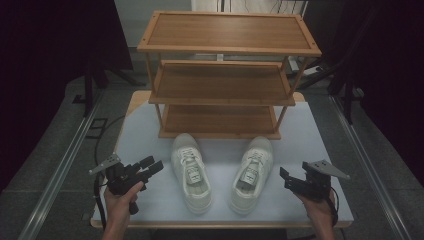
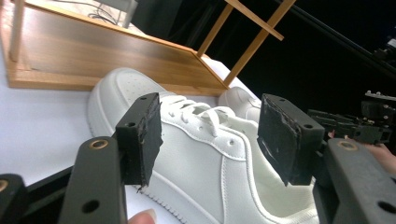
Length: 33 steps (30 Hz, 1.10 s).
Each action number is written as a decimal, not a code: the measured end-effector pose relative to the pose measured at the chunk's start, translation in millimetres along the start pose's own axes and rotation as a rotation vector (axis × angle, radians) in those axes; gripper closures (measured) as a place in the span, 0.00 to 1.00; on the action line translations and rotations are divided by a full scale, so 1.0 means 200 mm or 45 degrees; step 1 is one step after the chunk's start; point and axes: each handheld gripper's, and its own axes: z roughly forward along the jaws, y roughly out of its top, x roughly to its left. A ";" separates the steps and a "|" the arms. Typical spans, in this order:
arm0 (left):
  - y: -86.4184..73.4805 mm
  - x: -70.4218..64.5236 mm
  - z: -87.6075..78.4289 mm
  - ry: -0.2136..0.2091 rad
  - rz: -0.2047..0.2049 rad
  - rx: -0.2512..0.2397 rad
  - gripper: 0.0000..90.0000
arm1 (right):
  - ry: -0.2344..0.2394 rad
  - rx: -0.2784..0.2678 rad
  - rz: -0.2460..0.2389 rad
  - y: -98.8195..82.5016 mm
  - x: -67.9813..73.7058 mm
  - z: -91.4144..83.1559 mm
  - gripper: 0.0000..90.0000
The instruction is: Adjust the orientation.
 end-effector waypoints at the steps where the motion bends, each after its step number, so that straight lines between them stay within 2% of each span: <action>1: 0.00 0.00 0.00 -0.003 0.001 0.008 0.44 | 0.006 -0.008 -0.006 0.00 0.00 0.00 0.19; 4: -0.01 0.00 0.00 -0.002 -0.005 0.010 0.43 | 0.037 -0.028 0.012 0.03 0.01 -0.02 0.23; 11: -0.01 -0.02 -0.02 0.002 0.004 0.001 0.43 | 0.055 -0.114 -0.022 0.09 0.08 -0.12 0.29; 18: 0.00 -0.04 -0.02 -0.002 0.022 -0.001 0.43 | 0.132 -0.152 -0.052 0.12 0.15 -0.18 0.33; 22: 0.00 -0.03 0.01 -0.011 0.017 0.022 0.43 | 0.184 -0.174 -0.086 0.13 0.22 -0.20 0.38; 23: 0.00 -0.03 0.03 -0.019 0.014 0.031 0.44 | 0.207 -0.175 -0.110 0.13 0.26 -0.20 0.43; 28: -0.01 -0.03 0.05 -0.037 0.010 0.041 0.43 | 0.269 -0.178 -0.155 0.13 0.38 -0.21 0.52; 30: -0.01 -0.04 0.05 -0.038 0.011 0.042 0.43 | 0.285 -0.176 -0.162 0.13 0.39 -0.21 0.55; 33: 0.00 -0.04 0.04 -0.042 0.015 0.040 0.43 | 0.344 -0.159 -0.181 0.12 0.47 -0.18 0.65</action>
